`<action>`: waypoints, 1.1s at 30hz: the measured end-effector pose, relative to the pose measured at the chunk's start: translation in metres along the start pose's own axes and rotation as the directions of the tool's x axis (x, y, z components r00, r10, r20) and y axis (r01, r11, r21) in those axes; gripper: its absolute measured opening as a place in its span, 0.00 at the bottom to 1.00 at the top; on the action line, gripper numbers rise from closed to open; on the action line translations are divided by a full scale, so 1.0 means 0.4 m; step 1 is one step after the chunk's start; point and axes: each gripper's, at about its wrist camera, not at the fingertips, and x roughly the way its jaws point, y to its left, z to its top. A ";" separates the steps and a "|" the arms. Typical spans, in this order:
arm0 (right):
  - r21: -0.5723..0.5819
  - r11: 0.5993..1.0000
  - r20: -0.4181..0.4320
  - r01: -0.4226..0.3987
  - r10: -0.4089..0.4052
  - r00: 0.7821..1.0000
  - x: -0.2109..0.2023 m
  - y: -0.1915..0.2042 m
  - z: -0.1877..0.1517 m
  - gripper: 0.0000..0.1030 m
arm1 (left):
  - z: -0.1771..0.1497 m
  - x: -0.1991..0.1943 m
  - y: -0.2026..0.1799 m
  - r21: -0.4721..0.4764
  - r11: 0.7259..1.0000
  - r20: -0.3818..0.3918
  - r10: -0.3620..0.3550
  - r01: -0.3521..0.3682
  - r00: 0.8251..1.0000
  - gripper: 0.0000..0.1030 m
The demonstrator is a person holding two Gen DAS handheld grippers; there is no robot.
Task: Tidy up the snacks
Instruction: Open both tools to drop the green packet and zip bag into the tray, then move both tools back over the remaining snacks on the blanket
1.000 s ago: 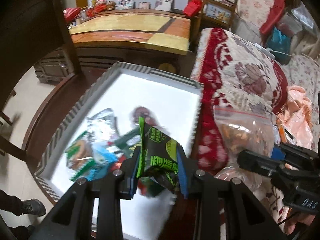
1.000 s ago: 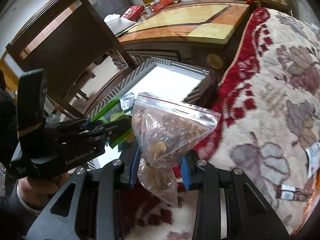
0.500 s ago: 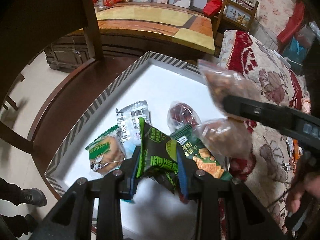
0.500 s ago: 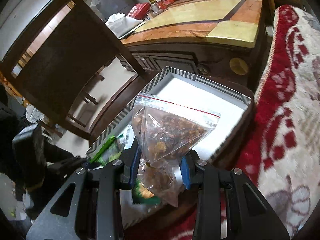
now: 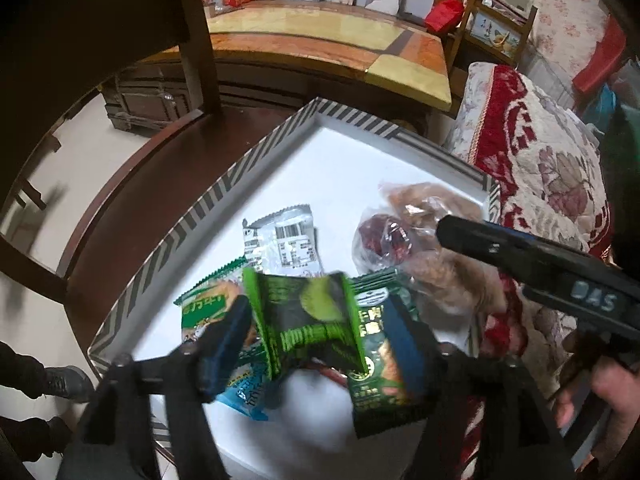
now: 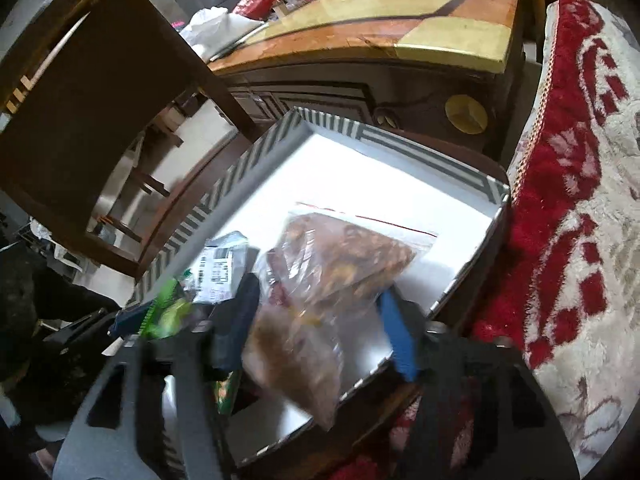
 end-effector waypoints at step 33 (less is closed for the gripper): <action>0.494 0.852 0.049 0.175 -0.228 0.972 -0.467 -0.615 -0.431 0.63 | -0.078 -0.046 -0.377 0.277 0.943 -0.063 -0.174 0.185 0.983 0.83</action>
